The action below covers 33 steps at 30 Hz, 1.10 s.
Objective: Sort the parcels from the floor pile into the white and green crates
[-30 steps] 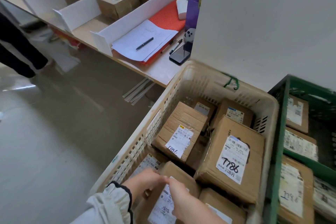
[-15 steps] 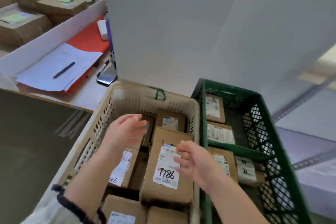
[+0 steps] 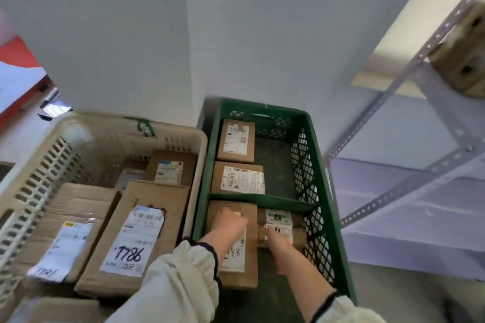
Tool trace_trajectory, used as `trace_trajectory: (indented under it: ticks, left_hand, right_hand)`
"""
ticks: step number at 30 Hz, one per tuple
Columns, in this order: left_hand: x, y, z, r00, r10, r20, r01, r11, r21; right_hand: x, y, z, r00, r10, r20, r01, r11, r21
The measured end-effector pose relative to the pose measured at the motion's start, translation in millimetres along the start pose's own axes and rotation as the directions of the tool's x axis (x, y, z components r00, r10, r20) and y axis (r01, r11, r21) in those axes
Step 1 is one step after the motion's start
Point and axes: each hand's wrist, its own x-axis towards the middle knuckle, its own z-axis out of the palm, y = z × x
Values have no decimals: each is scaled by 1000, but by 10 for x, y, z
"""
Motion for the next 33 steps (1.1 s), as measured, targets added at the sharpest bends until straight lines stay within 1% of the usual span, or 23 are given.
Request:
trace_trajectory:
  ticks: [2,4,6,9,12,14,15,17,18,19,21,24,27,29,31,33]
  left_hand:
    - [35,4,49,995,3,-102,2,999,45]
    - [41,2,70,990,-3,-141,13,998,67]
    - [57,-32,78,989,10,-147,1,997,73]
    - [56,-107,83,983,23,-184,-18,999,32]
    - [43,-111,142,971,21,-237,-10,999,47]
    - [88,-67,195,958,40,-286,-18,997,79]
    - [119,-19,212,948,63,-312,-44,997,66]
    - [214,114,213,932,95,-350,-105,994,-10]
    - [266,196,200,929,76,-362,-108,992,-68]
    - [323,270,180,930,38,-365,-91,988,-128]
    - [427,379,147,933,-58,-355,-15,980,-200]
    - [484,429,130,935,-119,-334,53,978,-200]
    - [500,346,129,938,-109,-328,46,980,-194]
    - [477,303,102,949,-86,-302,16,974,-226]
    - [429,285,57,967,-38,-250,-19,974,-225]
    - [332,276,-18,982,-2,-191,-44,970,-237]
  right_hand:
    - [82,40,44,995,24,93,-35,993,111]
    - [52,37,108,985,46,168,-73,984,162]
    - [12,11,181,977,33,212,-67,986,153]
    - [52,-2,239,967,13,254,-49,990,135]
    - [90,26,188,951,33,307,-93,979,182]
    - [151,59,81,951,55,304,-135,958,252]
    - [188,71,1,958,62,279,-148,943,299]
    - [320,93,-142,980,69,185,-141,902,408]
    - [359,79,-206,992,48,118,-96,890,446]
    - [432,85,-248,996,52,76,-83,874,479]
    - [545,83,-297,988,111,109,-153,818,555]
    - [567,89,-351,984,119,132,-175,787,592]
    - [576,134,-370,981,118,156,-186,809,557]
    - [505,118,-395,976,144,163,-210,823,528]
    - [342,78,-421,975,145,167,-210,847,489]
    - [165,15,-474,983,127,130,-173,880,443]
